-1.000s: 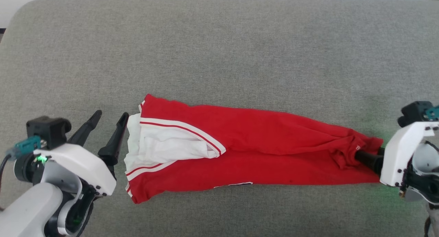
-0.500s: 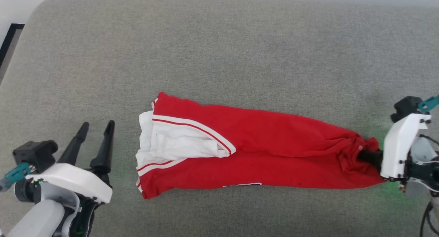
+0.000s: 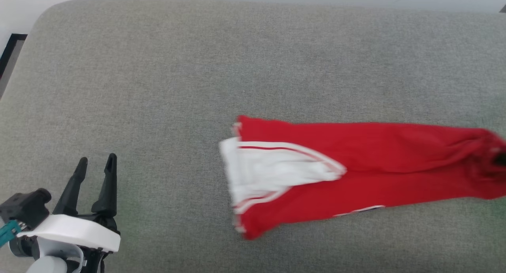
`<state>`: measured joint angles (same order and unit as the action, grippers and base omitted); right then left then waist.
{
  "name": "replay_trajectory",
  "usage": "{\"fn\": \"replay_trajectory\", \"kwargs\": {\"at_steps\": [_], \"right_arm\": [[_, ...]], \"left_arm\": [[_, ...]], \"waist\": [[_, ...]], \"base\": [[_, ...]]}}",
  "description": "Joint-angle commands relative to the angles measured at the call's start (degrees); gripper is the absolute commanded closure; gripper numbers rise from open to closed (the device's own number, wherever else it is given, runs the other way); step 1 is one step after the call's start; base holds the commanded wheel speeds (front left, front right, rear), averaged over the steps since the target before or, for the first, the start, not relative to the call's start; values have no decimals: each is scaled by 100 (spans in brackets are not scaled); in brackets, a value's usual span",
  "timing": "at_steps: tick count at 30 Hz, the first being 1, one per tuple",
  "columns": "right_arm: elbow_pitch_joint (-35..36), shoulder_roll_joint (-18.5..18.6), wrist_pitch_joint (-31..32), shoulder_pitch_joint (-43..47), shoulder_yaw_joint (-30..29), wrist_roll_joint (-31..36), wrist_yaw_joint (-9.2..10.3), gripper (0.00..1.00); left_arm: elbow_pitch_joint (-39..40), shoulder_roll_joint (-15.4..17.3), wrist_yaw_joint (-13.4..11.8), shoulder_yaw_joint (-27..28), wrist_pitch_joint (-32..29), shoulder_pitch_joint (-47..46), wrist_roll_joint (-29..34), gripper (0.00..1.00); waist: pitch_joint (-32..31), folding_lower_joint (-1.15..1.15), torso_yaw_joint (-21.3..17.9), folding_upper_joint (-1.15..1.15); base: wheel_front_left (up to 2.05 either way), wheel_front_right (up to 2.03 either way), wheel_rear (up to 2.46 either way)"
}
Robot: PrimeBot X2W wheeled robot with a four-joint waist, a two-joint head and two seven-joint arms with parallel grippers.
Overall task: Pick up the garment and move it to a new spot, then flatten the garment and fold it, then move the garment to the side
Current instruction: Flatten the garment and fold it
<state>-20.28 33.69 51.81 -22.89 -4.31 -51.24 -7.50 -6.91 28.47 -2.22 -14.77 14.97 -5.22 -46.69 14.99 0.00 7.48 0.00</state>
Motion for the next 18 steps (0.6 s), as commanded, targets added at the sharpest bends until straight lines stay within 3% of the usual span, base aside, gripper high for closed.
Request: {"fn": "replay_trajectory", "kwargs": {"at_steps": [1, 6, 10, 18], "right_arm": [[-96, 118, -72, -51, -135, 103, 2, 100], [-506, 356, -264, -166, -539, 553, 2, 100], [-486, 243, -214, -248, -618, 546, 1, 100], [867, -199, 220, 206, -324, -42, 1, 100]], "left_arm": [[18, -110, 129, 145, 26, 103, 86, 0], [-94, -397, 435, 555, 27, 220, 435, 0], [-216, -628, 638, 820, 27, 307, 684, 0], [-345, -983, 877, 1122, 27, 400, 935, 0]], "waist": [[-2, 0, -15, 0], [-21, 0, -80, 0], [-64, 0, -145, 0], [-194, 0, -190, 0]], "base": [[0, 0, 0], [0, 0, 0], [0, 0, 0], [0, 0, 0]]}}
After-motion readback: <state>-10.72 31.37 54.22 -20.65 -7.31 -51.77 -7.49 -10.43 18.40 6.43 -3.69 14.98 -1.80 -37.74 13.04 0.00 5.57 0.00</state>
